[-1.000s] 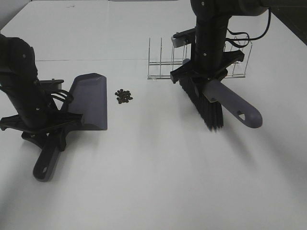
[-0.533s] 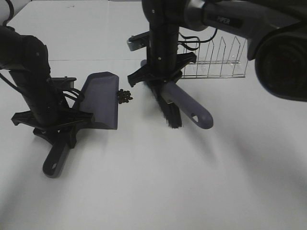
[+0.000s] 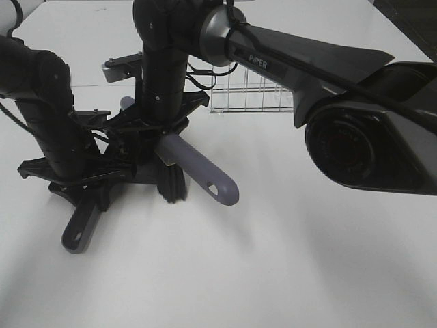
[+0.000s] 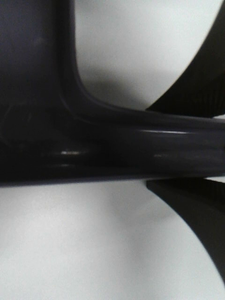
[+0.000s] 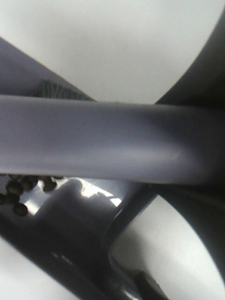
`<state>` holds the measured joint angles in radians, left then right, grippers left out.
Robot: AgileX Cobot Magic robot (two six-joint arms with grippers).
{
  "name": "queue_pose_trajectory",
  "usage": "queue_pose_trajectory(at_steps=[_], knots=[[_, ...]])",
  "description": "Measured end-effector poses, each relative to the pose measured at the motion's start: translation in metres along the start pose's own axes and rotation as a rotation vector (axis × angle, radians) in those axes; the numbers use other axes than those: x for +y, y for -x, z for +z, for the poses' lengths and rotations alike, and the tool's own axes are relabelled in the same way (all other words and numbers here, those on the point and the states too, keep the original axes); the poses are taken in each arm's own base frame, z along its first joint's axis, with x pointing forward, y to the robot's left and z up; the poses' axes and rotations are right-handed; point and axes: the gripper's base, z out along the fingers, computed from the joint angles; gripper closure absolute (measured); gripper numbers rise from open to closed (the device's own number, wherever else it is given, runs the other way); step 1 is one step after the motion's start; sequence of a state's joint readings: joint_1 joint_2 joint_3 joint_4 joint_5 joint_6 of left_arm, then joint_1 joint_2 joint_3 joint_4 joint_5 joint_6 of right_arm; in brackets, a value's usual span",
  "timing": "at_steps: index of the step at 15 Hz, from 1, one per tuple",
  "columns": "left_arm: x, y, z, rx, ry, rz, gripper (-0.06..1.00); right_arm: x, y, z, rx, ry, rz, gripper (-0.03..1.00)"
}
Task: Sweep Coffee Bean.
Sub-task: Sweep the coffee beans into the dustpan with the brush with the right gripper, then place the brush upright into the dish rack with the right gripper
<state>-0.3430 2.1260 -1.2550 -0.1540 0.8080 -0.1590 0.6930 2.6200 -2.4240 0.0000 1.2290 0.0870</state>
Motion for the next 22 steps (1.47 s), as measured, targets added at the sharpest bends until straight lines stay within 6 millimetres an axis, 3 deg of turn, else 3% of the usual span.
queue_pose_trajectory(at_steps=[6, 7, 9, 11, 15, 17, 18, 22], knots=[[0.000, 0.000, 0.000, 0.004, 0.001, 0.001, 0.62, -0.011, 0.014, -0.064, -0.151, -0.160, -0.053, 0.70], [0.000, 0.000, 0.000, 0.004, 0.001, 0.001, 0.62, -0.011, 0.014, -0.064, -0.151, -0.160, -0.053, 0.70], [0.000, 0.000, 0.000, 0.004, 0.001, 0.001, 0.62, -0.018, 0.017, -0.086, -0.193, -0.205, -0.063, 0.70], [0.000, 0.000, 0.000, 0.004, 0.001, 0.001, 0.62, -0.053, 0.018, -0.114, -0.234, -0.236, -0.017, 0.70], [0.000, 0.000, 0.000, 0.004, 0.001, -0.007, 0.62, -0.123, 0.003, -0.142, -0.227, -0.290, 0.110, 0.70], [0.000, 0.000, 0.000, 0.004, 0.001, -0.007, 0.62, -0.154, -0.017, -0.144, -0.158, -0.307, 0.168, 0.70], [0.000, 0.000, 0.000, 0.004, 0.001, -0.008, 0.62, -0.181, -0.036, -0.146, -0.106, -0.319, 0.223, 0.70], [0.000, 0.000, 0.000, 0.004, 0.001, -0.008, 0.62, -0.236, -0.083, -0.154, -0.016, -0.342, 0.366, 0.70]])
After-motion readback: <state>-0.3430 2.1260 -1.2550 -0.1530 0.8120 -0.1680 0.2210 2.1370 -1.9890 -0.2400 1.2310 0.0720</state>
